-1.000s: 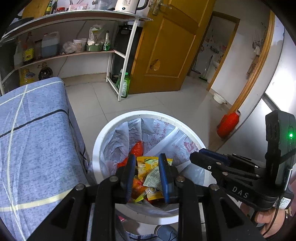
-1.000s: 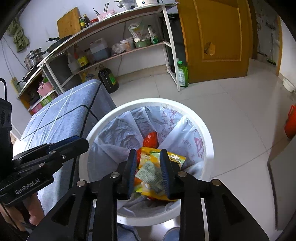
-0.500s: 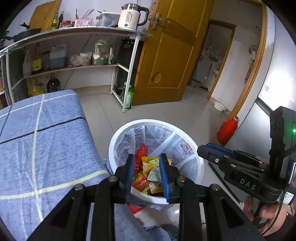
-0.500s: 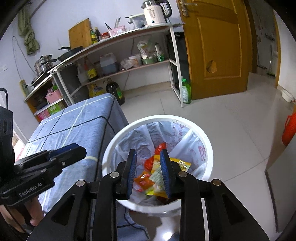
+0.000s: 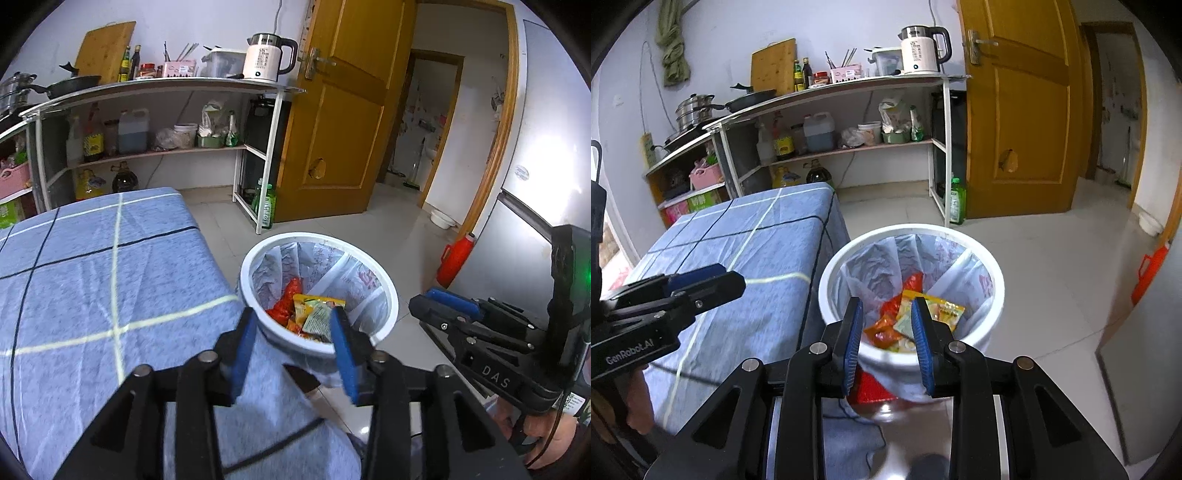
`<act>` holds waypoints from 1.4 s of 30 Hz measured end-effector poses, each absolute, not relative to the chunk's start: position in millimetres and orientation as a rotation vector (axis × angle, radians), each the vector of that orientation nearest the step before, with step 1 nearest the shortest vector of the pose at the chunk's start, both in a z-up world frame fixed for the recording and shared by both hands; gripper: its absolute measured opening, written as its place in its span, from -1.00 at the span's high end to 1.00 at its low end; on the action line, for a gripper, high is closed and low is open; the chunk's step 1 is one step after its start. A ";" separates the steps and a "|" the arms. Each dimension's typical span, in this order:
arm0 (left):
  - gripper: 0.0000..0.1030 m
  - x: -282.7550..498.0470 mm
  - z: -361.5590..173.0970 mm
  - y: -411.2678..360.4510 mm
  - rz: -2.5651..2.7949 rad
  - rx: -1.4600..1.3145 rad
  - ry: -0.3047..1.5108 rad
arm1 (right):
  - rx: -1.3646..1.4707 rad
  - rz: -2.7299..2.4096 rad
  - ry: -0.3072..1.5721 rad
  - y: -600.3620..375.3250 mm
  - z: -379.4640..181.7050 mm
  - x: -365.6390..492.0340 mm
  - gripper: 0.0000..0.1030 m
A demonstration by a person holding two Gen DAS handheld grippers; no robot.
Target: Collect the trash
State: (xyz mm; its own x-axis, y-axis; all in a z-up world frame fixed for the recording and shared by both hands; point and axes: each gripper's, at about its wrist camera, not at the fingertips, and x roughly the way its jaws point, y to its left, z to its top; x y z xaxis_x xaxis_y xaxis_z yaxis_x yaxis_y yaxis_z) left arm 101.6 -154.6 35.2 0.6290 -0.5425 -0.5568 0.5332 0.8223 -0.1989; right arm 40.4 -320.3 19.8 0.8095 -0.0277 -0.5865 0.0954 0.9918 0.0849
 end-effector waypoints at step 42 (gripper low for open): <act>0.09 40.4 21.6 -122.7 -0.541 0.010 0.592 | 0.071 -0.101 0.593 -304.2 19.7 -17.9 0.34</act>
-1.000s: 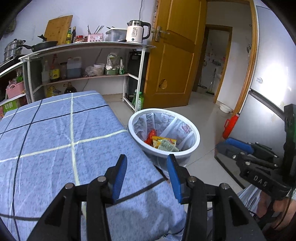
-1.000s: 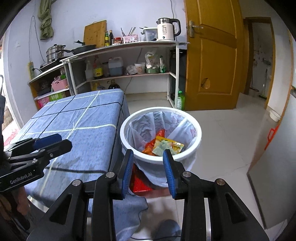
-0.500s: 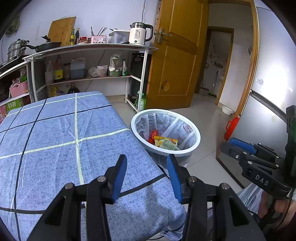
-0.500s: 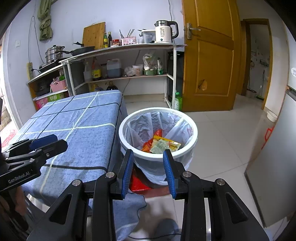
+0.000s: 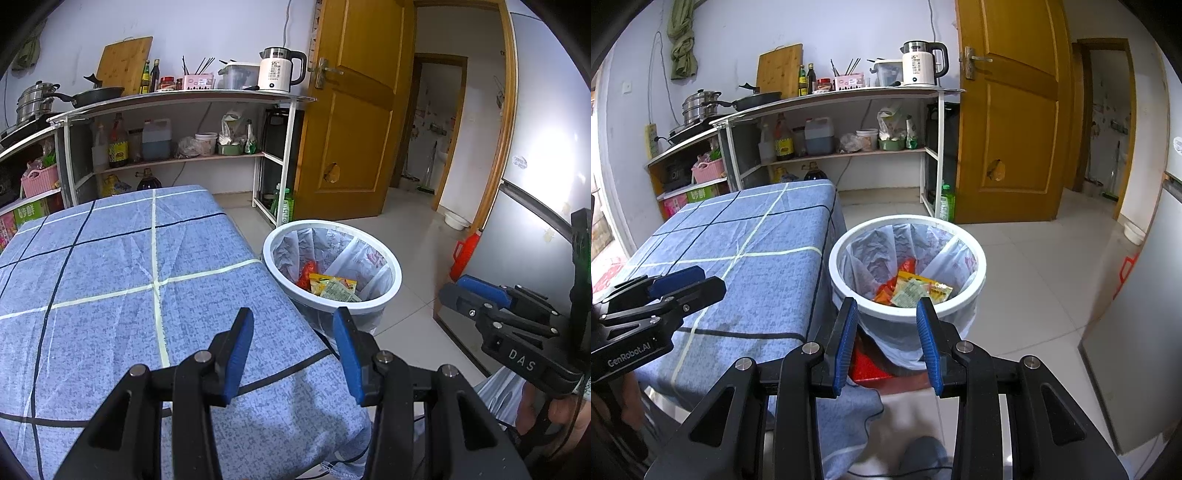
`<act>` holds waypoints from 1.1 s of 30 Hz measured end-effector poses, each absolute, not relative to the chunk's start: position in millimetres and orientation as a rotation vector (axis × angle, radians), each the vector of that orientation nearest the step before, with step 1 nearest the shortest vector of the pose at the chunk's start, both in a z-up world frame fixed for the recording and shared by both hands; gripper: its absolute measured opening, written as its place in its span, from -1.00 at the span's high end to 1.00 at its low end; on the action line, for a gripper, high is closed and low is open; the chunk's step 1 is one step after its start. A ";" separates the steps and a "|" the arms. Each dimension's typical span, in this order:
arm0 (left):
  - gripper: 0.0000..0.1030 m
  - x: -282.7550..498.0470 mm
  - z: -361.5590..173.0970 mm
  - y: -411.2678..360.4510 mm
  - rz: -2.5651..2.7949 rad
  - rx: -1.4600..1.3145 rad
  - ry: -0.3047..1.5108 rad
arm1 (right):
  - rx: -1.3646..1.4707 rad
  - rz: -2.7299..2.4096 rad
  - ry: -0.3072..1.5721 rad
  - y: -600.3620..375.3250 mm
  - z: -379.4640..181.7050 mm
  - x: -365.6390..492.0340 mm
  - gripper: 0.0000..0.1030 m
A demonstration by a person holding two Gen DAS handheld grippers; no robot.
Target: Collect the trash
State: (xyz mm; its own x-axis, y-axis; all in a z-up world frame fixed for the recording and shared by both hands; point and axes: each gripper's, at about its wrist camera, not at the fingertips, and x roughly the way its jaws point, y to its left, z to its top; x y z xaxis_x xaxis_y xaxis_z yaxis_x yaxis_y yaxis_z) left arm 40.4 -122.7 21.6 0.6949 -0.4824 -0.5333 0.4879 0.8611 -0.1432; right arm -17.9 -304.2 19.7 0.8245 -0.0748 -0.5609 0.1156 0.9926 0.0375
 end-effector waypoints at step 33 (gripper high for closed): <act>0.09 35.8 23.0 -128.4 -0.542 0.026 0.583 | 0.065 -0.099 0.594 -300.5 18.3 -17.4 0.33</act>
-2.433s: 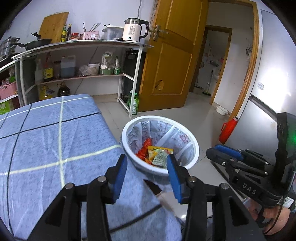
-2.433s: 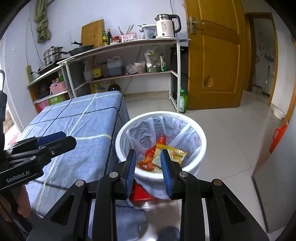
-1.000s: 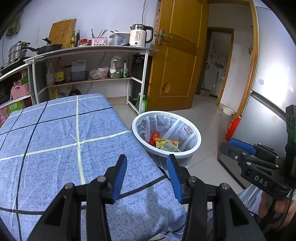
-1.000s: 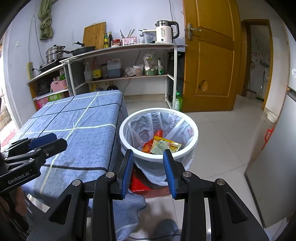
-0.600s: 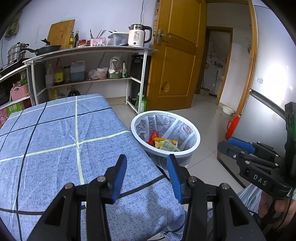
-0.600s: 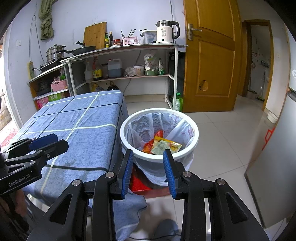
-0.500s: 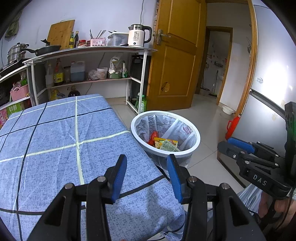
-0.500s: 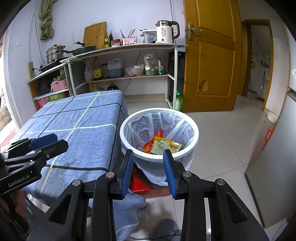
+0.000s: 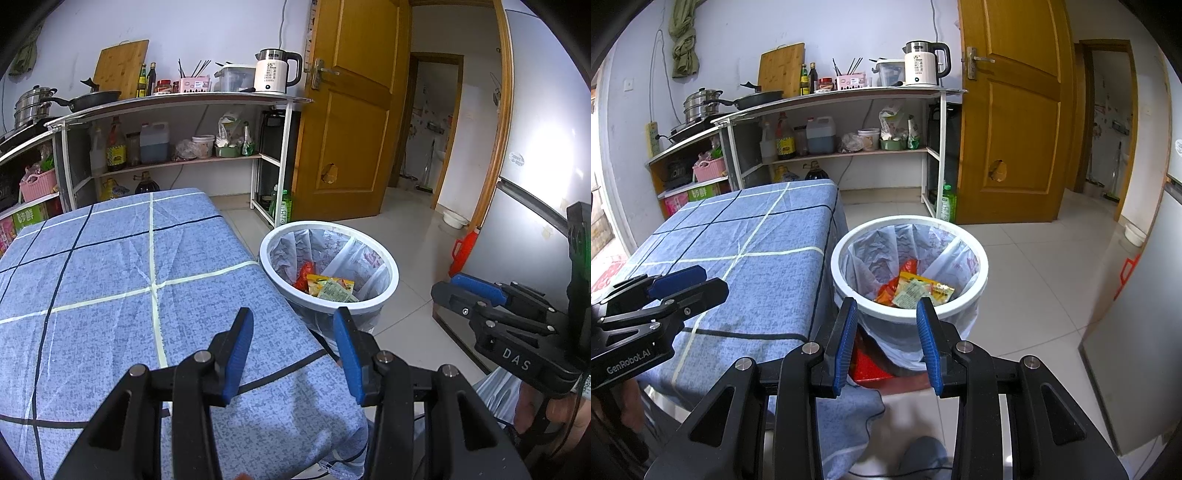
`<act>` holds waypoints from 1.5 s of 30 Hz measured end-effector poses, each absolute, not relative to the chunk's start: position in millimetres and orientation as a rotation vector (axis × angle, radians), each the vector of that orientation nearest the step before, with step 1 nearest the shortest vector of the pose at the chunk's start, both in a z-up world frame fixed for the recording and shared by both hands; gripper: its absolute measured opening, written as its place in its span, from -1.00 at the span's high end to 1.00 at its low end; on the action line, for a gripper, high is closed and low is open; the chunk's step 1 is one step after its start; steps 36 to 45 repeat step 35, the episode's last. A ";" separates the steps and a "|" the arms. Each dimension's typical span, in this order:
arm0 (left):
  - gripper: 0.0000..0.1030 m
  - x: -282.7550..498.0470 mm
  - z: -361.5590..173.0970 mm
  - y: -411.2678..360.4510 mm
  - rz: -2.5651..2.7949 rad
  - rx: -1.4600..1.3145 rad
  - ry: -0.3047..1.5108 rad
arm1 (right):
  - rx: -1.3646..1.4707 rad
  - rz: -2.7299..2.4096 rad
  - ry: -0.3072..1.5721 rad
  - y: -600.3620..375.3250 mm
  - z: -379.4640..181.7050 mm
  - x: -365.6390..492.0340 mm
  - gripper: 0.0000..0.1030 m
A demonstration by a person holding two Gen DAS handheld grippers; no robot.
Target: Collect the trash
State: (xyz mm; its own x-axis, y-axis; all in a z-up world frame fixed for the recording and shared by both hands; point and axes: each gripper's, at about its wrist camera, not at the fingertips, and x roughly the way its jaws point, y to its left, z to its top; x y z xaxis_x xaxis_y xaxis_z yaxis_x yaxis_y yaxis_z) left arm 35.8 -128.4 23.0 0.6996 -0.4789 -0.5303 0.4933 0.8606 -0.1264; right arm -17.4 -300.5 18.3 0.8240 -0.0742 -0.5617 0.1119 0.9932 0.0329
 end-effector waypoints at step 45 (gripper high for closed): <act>0.08 35.1 15.2 -137.7 -0.523 0.063 0.591 | 0.061 -0.097 0.598 -301.5 15.5 -16.3 0.33</act>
